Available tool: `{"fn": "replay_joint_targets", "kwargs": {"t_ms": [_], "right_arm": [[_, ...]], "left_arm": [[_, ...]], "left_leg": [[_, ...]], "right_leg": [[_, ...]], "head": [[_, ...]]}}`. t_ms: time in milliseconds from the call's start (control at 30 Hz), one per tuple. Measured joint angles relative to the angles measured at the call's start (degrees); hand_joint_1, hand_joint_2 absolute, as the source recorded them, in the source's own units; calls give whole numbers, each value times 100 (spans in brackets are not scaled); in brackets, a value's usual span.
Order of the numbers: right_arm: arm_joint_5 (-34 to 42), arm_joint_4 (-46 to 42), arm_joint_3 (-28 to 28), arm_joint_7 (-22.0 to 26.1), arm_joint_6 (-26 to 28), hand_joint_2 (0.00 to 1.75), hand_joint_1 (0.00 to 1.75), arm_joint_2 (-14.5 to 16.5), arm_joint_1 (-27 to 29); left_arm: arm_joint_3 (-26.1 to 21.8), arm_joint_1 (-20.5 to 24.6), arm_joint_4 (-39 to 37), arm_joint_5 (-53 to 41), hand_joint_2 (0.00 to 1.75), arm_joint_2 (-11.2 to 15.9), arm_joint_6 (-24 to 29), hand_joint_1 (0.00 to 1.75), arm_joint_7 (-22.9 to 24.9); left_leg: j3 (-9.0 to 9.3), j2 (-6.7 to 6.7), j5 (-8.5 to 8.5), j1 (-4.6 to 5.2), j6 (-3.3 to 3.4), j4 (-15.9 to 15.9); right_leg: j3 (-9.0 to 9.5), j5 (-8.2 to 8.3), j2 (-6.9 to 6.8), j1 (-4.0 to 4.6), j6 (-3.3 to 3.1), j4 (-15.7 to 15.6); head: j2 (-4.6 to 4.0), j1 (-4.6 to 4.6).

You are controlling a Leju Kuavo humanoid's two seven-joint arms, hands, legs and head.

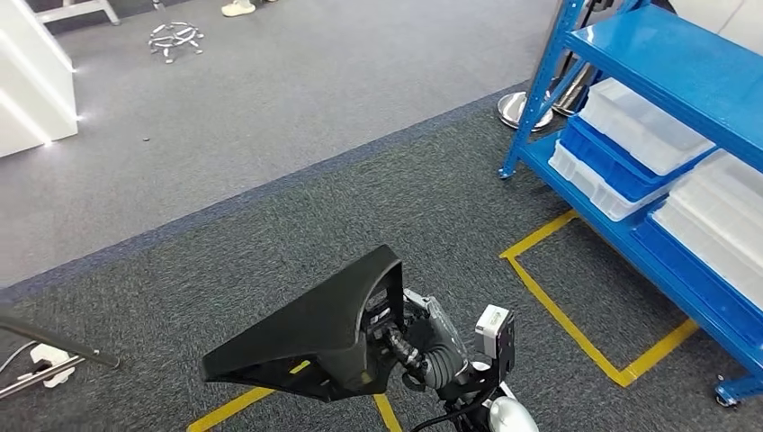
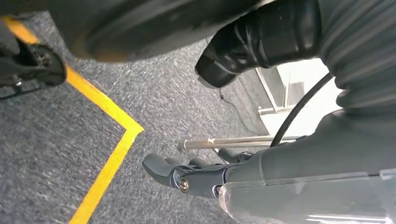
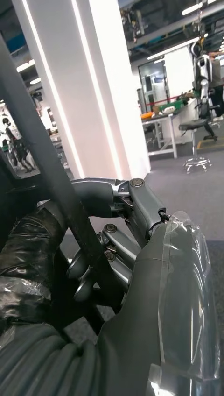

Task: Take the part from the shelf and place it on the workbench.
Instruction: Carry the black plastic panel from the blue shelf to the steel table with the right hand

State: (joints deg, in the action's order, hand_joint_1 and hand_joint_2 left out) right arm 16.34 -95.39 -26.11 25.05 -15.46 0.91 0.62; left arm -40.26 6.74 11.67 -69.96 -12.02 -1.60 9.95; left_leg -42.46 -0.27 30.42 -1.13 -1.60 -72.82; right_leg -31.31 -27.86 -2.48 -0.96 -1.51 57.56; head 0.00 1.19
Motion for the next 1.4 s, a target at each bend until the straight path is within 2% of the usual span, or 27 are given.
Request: {"fn": "replay_joint_targets", "kwargs": {"t_ms": [100, 167, 200, 267, 300, 333, 367, 433, 467, 500, 533, 567, 600, 667, 733, 800, 833, 867, 933, 1000, 1033, 1100, 1167, 1233, 1300, 1333, 1400], "right_arm": [[-56, -121, 4, -1, 134, 175, 175, -15, 92], [-64, -137, 6, -1, 149, 175, 175, -17, 103], [-76, -174, 9, 5, 178, 175, 175, -22, 126], [-137, -345, 37, 39, 303, 175, 175, -45, 220], [-168, -449, 57, 57, 373, 175, 175, -62, 268], [-188, -528, 79, 72, 415, 175, 175, -74, 299], [-192, -577, 96, 76, 436, 175, 175, -84, 313], [-191, -615, 128, 73, 470, 175, 175, -95, 328], [-185, -618, 142, 59, 502, 175, 175, -100, 326], [-175, -616, 154, 34, 537, 175, 175, -103, 310], [-164, -615, 165, 5, 573, 175, 175, -105, 282], [-153, -614, 175, -23, 605, 175, 175, -105, 243], [-146, -614, 184, -48, 629, 175, 175, -104, 200], [-139, -616, 198, -79, 657, 175, 175, -104, 130], [-133, -620, 207, -97, 673, 175, 175, -106, 103], [-120, -626, 209, -105, 705, 175, 175, -106, 95], [-112, -629, 209, -107, 722, 175, 175, -105, 93], [-105, -635, 209, -106, 731, 175, 175, -104, 95], [-99, -646, 209, -100, 735, 175, 175, -103, 120], [-105, -663, 209, -92, 735, 175, 175, -107, 193], [-116, -684, 209, -87, 734, 175, 175, -111, 245], [-139, -736, 207, -78, 732, 175, 175, -121, 342], [-151, -763, 199, -63, 720, 175, 175, -132, 380], [-152, -763, 179, -40, 692, 175, 175, -139, 372], [-151, -761, 149, -24, 661, 175, 175, -141, 347], [-149, -759, 136, -21, 649, 175, 175, -141, 330], [-140, -757, 117, -17, 632, 175, 175, -141, 300]], "left_arm": [[60, 20, 0, -75, 175, 10, -38, 0, -4], [66, 23, 0, -84, 175, 11, -47, 0, -4], [82, 34, 0, -108, 175, 8, -64, 0, -4], [162, 80, 0, -189, 175, 4, -129, 0, -3], [210, 110, 0, -231, 175, 1, -164, 0, -2], [250, 136, 0, -254, 175, -1, -184, 0, -2], [277, 160, 0, -265, 175, -2, -193, 0, -2], [321, 212, 0, -284, 175, -4, -202, 0, -2], [334, 243, 0, -290, 175, -4, -210, 0, -2], [341, 276, 0, -293, 175, -2, -222, 0, -2], [344, 313, 0, -294, 175, 1, -236, 0, -2], [347, 351, 0, -293, 175, 4, -250, 0, -2], [351, 389, 0, -292, 175, 7, -262, 0, -2], [359, 452, 0, -290, 175, 7, -280, 0, -2], [364, 481, 0, -291, 175, 9, -287, 0, -1], [367, 474, 0, -300, 175, 26, -289, 0, 13], [368, 462, 0, -305, 175, 36, -291, 0, 22], [371, 453, 0, -311, 175, 44, -293, 0, 30], [375, 445, 0, -316, 175, 50, -295, 0, 35], [379, 428, 0, -318, 175, 50, -286, 0, 31], [380, 403, 0, -314, 175, 51, -275, 0, 21], [380, 329, 0, -299, 175, 58, -236, 0, -2], [378, 270, 0, -263, 175, 71, -199, 0, -31], [373, 245, 0, -222, 175, 77, -182, 0, -60], [362, 221, 0, -193, 175, 78, -181, 0, -72], [357, 207, 0, -181, 175, 79, -181, 0, -72], [349, 196, 0, -167, 175, 79, -181, 0, -71]], "left_leg": [[339, 89, -374, -23, -15, 617], [415, 113, -436, -23, -14, 753], [529, 194, -470, -4, -3, 951], [724, 255, -536, 31, 103, 1330], [814, 253, -566, 43, 176, 1506], [807, 168, -577, 36, 247, 1517], [810, 106, -586, 31, 297, 1532], [806, 2, -596, 38, 348, 1536], [801, -61, -597, 49, 361, 1532], [799, -134, -598, 63, 366, 1524], [798, -211, -598, 75, 367, 1514], [798, -290, -598, 85, 367, 1502], [797, -367, -597, 90, 365, 1488], [770, -500, -597, 92, 345, 1457], [722, -609, -610, 68, 289, 1445], [703, -691, -625, 56, 218, 1464], [691, -633, -595, 67, 184, 1430], [632, -509, -506, 79, 152, 1292], [351, -188, -186, 77, 88, 691], [28, -50, 58, 39, 29, 50], [-13, -20, 39, 18, 6, -34], [257, 66, -273, -12, -18, 443], [655, 263, -533, 5, 16, 1179], [782, 332, -564, 47, 105, 1458], [769, 212, -573, 57, 199, 1473], [777, 161, -583, 50, 237, 1493], [796, 61, -608, 27, 312, 1532]], "right_leg": [[35, -31, -131, -15, 36, 4], [42, -36, -146, -17, 42, 5], [50, -52, -170, -5, 64, 12], [84, -96, -278, 26, 152, 19], [102, -143, -285, 30, 214, 46], [86, -216, -216, 21, 256, 123], [8, -350, -98, 6, 283, 318], [-338, -710, 158, 4, 286, 1024], [-541, -847, 207, 10, 280, 1406], [-682, -876, 227, 17, 271, 1642], [-730, -792, 239, 21, 256, 1674], [-673, -605, 257, 24, 231, 1482], [-529, -356, 326, 28, 196, 1113], [-256, -38, 594, 25, 122, 424], [-176, 9, 726, 41, 87, 187], [-139, 35, 604, 41, 63, 123], [-102, 50, 542, 22, 44, 78], [-65, 64, 466, 1, 22, 32], [-25, 63, 306, -7, -11, -5], [-14, 39, 134, 4, -23, -2], [-4, 23, 53, 5, -20, 0], [35, -19, -82, -3, 8, 11], [68, -71, -182, 10, 62, 35], [80, -102, -265, 41, 123, 49], [96, -123, -339, 50, 181, 43], [97, -164, -302, 41, 209, 73], [-52, -410, -67, 12, 242, 438]], "head": [[0, 1], [0, 1], [0, 2], [0, -8], [0, -12], [0, -19], [0, -20], [0, -20], [0, -19], [0, -20], [0, -19], [0, -20], [0, -20], [0, -19], [0, -21], [0, -22], [0, -17], [0, -8], [0, 8], [0, 11], [0, 11], [0, 11], [0, 9], [0, 2], [0, -2], [0, -4], [1, -8]]}}
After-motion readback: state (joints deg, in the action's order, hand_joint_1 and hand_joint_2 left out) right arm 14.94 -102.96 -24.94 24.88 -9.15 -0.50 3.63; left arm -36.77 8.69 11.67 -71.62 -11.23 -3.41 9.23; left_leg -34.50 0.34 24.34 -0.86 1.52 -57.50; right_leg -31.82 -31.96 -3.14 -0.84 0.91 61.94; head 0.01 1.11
